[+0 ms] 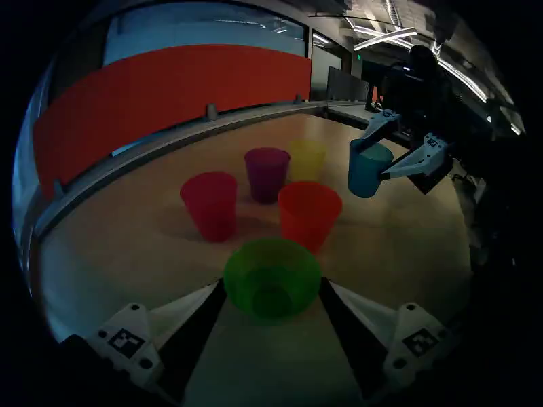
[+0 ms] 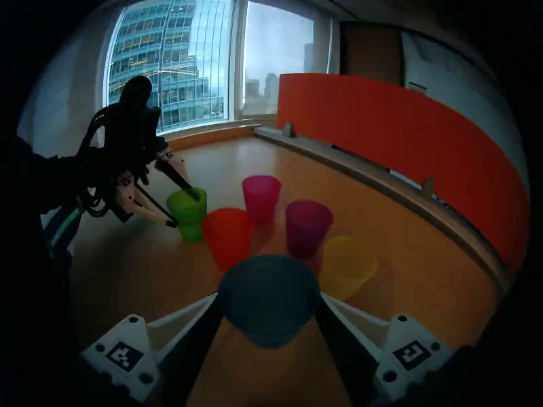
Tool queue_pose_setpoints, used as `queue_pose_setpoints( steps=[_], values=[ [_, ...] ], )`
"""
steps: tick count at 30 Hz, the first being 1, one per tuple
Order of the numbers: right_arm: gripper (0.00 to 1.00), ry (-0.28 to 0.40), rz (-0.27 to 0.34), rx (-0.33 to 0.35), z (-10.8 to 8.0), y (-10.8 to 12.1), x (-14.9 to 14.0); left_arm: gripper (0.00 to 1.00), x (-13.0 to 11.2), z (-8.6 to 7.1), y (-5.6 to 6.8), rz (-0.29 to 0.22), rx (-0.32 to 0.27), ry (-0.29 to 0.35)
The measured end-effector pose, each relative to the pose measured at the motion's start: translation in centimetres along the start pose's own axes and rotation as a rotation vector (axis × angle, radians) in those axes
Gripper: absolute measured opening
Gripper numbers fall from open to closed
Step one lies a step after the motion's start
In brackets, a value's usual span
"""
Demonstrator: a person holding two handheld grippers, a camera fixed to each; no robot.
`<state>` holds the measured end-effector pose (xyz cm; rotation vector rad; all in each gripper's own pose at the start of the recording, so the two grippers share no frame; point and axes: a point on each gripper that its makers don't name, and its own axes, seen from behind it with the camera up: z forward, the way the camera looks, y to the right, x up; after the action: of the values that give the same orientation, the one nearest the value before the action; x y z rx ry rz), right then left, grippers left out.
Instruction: Pour water
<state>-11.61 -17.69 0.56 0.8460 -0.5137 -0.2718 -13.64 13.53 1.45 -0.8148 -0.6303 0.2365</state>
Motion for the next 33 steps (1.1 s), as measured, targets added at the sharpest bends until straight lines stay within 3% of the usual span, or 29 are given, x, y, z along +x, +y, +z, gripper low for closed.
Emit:
queue_pose_setpoints(
  steps=[18, 30, 33],
  values=[
    [0.92, -0.034, -0.004, -0.009, 2.0, -0.1, -2.7, 1.00, -1.5, -2.5, -0.5, -0.004, 0.050, -0.007],
    [0.92, -0.052, -0.002, -0.022, 1.9, 0.1, -3.9, 1.00, -1.1, -3.2, -0.3, -0.037, 0.048, 0.013],
    [0.96, -0.061, -0.002, -0.032, 1.8, 0.4, -4.2, 1.00, -1.0, -3.1, -0.1, -0.047, 0.039, 0.014]
  ],
)
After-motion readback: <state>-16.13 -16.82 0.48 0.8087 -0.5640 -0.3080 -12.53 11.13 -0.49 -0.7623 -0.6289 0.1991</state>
